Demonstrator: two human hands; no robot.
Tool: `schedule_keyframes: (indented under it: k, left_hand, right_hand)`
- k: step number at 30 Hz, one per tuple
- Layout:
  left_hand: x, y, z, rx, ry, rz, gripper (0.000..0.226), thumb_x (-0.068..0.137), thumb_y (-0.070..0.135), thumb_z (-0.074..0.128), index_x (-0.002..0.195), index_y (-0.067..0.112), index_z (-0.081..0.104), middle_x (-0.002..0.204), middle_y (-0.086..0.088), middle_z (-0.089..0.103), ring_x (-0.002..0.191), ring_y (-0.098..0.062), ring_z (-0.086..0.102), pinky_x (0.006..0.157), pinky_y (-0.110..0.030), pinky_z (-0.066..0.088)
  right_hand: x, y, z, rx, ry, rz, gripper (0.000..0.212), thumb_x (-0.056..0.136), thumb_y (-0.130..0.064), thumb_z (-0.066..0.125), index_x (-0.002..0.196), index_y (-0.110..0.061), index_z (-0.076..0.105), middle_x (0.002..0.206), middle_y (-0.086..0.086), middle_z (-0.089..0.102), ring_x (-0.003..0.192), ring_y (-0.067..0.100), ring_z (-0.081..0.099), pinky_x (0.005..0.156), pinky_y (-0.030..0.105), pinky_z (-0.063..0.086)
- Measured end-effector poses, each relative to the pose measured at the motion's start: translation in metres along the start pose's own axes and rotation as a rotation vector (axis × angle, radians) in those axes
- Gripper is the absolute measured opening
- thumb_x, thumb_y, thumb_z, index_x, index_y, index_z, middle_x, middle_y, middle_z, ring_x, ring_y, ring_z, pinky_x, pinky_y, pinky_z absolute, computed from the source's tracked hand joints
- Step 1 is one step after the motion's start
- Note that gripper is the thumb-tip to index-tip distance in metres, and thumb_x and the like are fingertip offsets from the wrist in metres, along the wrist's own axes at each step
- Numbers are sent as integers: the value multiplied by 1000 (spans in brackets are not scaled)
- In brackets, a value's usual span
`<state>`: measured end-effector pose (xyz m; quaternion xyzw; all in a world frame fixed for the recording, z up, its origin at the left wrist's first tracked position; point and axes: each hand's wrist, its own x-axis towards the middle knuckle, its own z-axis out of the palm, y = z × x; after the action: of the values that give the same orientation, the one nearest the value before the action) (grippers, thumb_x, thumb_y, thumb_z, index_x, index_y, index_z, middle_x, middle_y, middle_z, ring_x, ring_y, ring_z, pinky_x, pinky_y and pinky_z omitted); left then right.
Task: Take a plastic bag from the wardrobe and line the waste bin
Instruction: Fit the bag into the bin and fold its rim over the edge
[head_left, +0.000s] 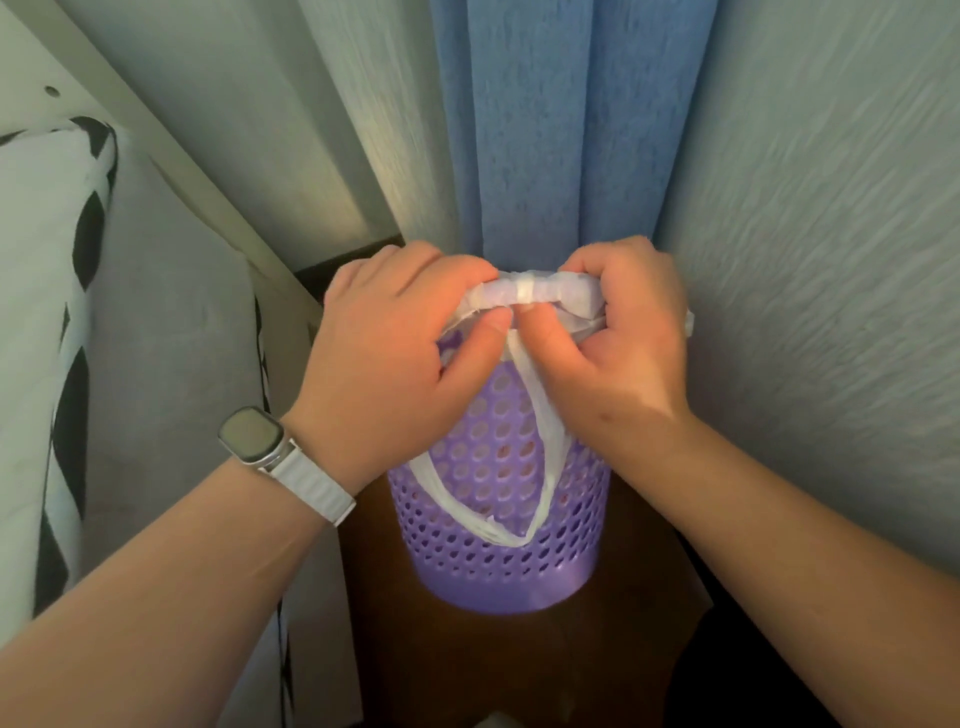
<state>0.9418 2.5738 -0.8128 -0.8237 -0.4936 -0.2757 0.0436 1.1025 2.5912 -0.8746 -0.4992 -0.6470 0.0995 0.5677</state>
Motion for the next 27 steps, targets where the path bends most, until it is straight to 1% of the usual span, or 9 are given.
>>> schedule_keyframes:
  k: [5, 8, 11, 16, 18, 20, 22, 25, 27]
  left_hand:
    - [1, -11, 0, 46, 10, 25, 26, 93, 28, 48, 93, 11, 67, 81, -7, 60, 76, -29, 55, 71, -44, 42]
    - [0, -18, 0, 42, 34, 2, 23, 91, 25, 49, 88, 9, 65, 77, -7, 57, 73, -30, 53, 68, -46, 41]
    - [1, -26, 0, 24, 53, -24, 25, 91, 25, 47, 86, 7, 64, 76, -9, 57, 72, -31, 54, 69, -48, 43]
    - [1, -28, -1, 50, 71, -20, 25, 93, 26, 47, 86, 8, 63, 78, -8, 58, 74, -29, 53, 70, -44, 41]
    - [0, -28, 0, 45, 82, -25, 23, 93, 25, 48, 85, 7, 62, 77, -5, 55, 74, -28, 52, 70, -44, 40]
    - [1, -26, 0, 28, 95, -32, 21, 92, 24, 50, 84, 8, 61, 78, 1, 49, 73, -26, 51, 69, -44, 40]
    - [1, -23, 1, 4, 106, -39, 21, 92, 25, 50, 83, 9, 60, 77, 3, 47, 72, -24, 49, 68, -45, 41]
    - [1, -17, 2, -49, 113, -43, 22, 92, 25, 49, 81, 9, 59, 76, 4, 46, 71, -17, 43, 66, -45, 41]
    - [1, -15, 0, -65, 119, -31, 22, 92, 24, 50, 81, 8, 60, 74, 1, 48, 71, -18, 44, 66, -46, 41]
  right_hand:
    - [-3, -9, 0, 32, -72, 30, 20, 81, -38, 64, 91, -22, 57, 88, -9, 49, 85, 17, 50, 75, 50, 44]
    - [0, -7, -3, 59, -75, -6, 31, 83, -37, 63, 102, -13, 63, 97, -10, 51, 92, 16, 53, 81, 50, 46]
    - [7, 1, -6, 95, -50, -5, 40, 83, -36, 62, 109, -5, 64, 102, -5, 54, 97, 17, 55, 85, 48, 47]
    - [8, 11, -5, 108, -85, 24, 43, 84, -37, 61, 111, -5, 64, 106, 0, 58, 100, 16, 55, 91, 39, 45]
    - [8, 13, -3, 99, -88, 26, 43, 83, -38, 62, 110, -5, 65, 105, -1, 59, 100, 16, 55, 92, 36, 44]
    - [8, 13, -2, 97, -73, 30, 40, 82, -38, 63, 107, -6, 65, 103, -5, 56, 99, 15, 55, 91, 37, 45]
    - [7, 12, -1, 109, -44, 36, 32, 82, -36, 63, 98, -8, 64, 96, -8, 54, 92, 15, 55, 84, 41, 46]
    - [7, 10, -2, 111, 9, 55, 24, 83, -35, 61, 85, -12, 58, 84, -8, 49, 79, 14, 50, 71, 48, 43]
    - [7, 7, -2, 90, 38, 63, 26, 86, -40, 61, 83, -15, 54, 82, -9, 45, 76, 15, 48, 67, 52, 42]
